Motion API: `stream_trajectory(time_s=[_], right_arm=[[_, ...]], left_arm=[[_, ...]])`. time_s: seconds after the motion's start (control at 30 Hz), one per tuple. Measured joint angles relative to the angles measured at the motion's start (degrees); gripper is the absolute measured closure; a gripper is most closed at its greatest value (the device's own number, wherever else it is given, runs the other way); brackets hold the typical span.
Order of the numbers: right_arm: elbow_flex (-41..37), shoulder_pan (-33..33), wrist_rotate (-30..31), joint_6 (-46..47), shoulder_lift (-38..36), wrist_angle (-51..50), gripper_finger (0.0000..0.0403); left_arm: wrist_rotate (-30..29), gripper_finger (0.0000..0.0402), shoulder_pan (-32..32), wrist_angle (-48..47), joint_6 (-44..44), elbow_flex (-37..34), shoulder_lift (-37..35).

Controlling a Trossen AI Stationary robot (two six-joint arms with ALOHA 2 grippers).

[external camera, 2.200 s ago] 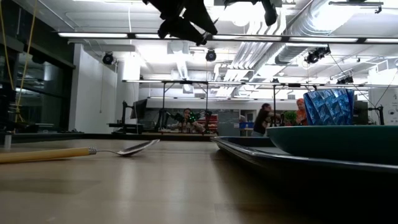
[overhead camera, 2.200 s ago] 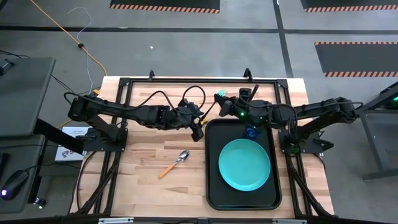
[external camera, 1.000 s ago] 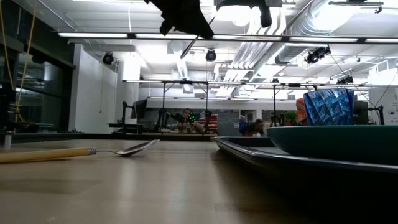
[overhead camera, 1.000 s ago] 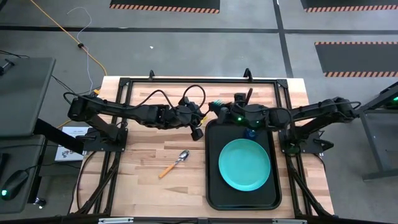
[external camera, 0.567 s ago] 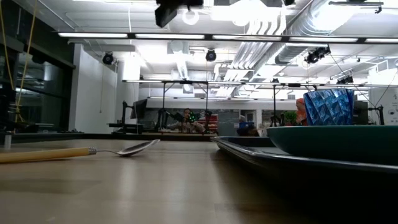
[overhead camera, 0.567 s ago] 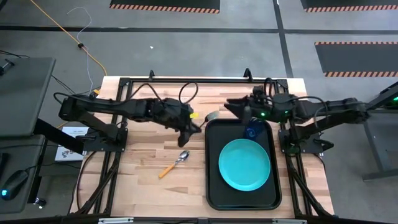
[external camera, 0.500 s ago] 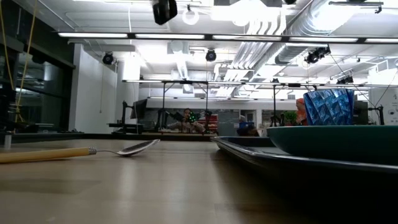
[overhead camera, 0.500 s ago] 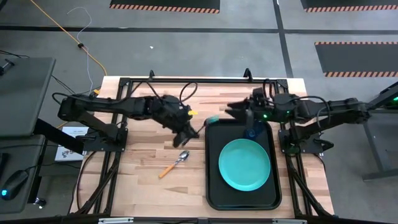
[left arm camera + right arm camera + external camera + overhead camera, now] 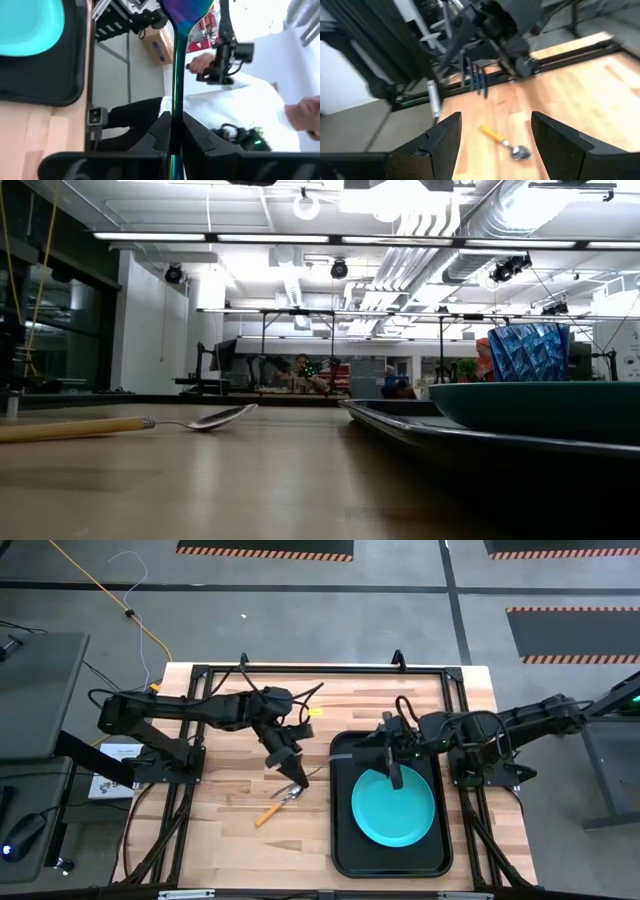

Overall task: Pick and place plate/cup/fork/spoon on tray
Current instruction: Put the blue fork on black serving tray to the right of the blue plate

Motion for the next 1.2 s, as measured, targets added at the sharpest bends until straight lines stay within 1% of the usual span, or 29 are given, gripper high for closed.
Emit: stream_trajectory(time_s=[0.1, 0.2, 0.33, 0.4, 0.47, 0.7, 0.8, 0.93, 1.2], right_arm=[[0.00, 1.02, 3.77, -3.24, -0.02, 0.26, 0.0171], [0.00, 2.38, 6.76, -6.95, -0.08, 0.24, 0.0171], [-0.02, 3.55, 11.79, -11.73, -0.09, -1.76, 0.0171], [-0.04, 3.75, 14.19, -12.44, -0.07, -2.27, 0.0171], [-0.04, 3.73, 14.52, -13.27, -0.07, -2.38, 0.0171], [-0.04, 3.75, 14.05, -15.94, -0.07, -3.57, 0.0171], [-0.04, 3.75, 14.81, -17.02, -0.06, -3.70, 0.0175], [-0.04, 3.72, 15.40, -18.35, 0.33, -3.90, 0.0207], [-0.04, 3.70, 15.40, -18.44, 0.74, -3.30, 0.0321]], left_arm=[[-0.86, 0.0392, 0.00, 0.04, -2.34, -0.36, 0.87], [-2.27, 0.0392, 0.02, 2.81, -4.46, -0.14, 2.42], [-2.17, 0.0392, 0.22, 6.66, -7.74, -0.15, 4.31], [-2.13, 0.0392, 0.22, 8.22, -9.37, -0.31, 4.94], [-2.23, 0.0392, 0.25, 9.96, -10.23, -0.17, 5.52], [-3.94, 0.0392, 1.26, 10.00, -10.43, -0.23, 5.56], [-4.15, 0.0392, 1.53, 10.68, -10.42, -0.23, 5.56], [-4.34, 0.0392, 1.46, 12.06, -10.56, -0.19, 6.26], [-4.33, 0.0392, 1.51, 12.68, -10.83, -0.19, 6.83]])
